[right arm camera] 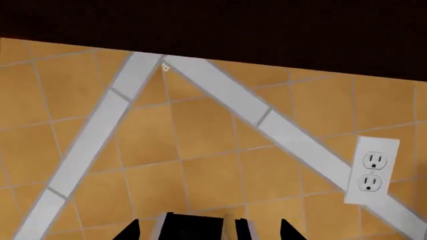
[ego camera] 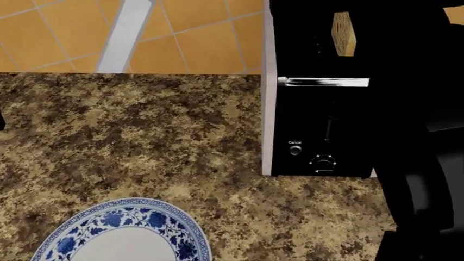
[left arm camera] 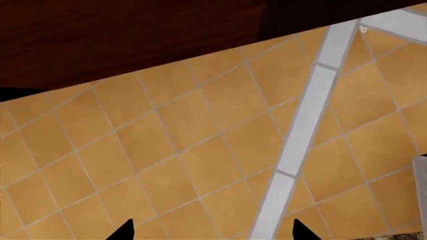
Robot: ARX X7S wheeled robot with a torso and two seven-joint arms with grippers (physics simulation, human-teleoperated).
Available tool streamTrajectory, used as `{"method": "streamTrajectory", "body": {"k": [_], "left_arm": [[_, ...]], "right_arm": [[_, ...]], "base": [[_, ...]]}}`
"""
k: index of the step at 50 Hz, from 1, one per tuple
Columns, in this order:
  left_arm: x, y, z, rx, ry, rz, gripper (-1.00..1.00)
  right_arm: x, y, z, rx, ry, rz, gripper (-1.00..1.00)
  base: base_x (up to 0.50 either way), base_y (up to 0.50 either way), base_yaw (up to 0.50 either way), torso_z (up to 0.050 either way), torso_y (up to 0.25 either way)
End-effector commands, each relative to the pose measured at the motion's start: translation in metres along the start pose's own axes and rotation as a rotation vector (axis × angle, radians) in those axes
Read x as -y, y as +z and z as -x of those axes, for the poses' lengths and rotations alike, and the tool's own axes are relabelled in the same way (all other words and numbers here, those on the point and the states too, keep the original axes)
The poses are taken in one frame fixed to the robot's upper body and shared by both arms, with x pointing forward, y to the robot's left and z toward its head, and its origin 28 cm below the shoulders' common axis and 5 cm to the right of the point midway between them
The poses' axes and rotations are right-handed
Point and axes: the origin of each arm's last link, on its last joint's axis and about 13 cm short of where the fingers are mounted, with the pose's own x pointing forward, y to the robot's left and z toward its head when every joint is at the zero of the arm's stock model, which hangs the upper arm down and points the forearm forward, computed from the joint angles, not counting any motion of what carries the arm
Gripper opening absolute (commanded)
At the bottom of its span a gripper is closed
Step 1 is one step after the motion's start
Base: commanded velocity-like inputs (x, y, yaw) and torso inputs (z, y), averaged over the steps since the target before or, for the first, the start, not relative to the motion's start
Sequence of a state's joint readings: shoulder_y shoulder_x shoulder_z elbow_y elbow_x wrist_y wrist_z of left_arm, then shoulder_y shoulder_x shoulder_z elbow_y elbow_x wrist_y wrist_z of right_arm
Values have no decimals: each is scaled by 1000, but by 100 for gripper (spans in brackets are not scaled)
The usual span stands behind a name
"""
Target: Place the toasted item on a plate.
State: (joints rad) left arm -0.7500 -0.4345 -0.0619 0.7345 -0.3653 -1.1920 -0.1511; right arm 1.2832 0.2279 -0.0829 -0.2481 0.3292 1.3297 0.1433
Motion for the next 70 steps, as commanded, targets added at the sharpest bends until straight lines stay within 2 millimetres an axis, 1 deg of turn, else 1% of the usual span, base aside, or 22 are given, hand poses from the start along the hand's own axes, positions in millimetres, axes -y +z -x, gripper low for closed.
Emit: {"method": "streamTrajectory", "body": {"k": [1,2,6,17,24,34,42,51,59,70], "left_arm": [[-2,2,2,2,3,-1,100],[-2,3,2,3,3,-3,100],[-1,5,1,6,1,0,100],[-3,6,5,8,5,-1,100],[-2,4,5,5,5,2,100],[-2,3,6,2,4,0,100],[-2,2,6,-1,2,3,100],[-2,3,5,-1,-1,4,100],[0,3,4,-3,-7,4,100],[0,3,4,-5,-12,3,100]], "right_arm": [[6,13,-23,-124,6,-4,100],[7,11,-25,-133,21,25,100],[11,9,-34,-164,-2,9,100],[11,3,-47,-221,-8,17,100],[10,-6,-56,-279,-13,5,100],[9,-13,-65,-319,-17,-13,100],[11,-25,-76,-356,-40,-11,100],[14,-34,-83,-374,-73,-26,100],[13,-41,-88,-391,-73,-33,100],[9,-51,-100,-411,-73,-33,100]], "base": [[0,0,0,0,0],[0,0,0,0,0],[0,0,0,0,0],[0,0,0,0,0],[0,0,0,0,0],[0,0,0,0,0],[0,0,0,0,0],[0,0,0,0,0],[0,0,0,0,0],[0,0,0,0,0]]}}
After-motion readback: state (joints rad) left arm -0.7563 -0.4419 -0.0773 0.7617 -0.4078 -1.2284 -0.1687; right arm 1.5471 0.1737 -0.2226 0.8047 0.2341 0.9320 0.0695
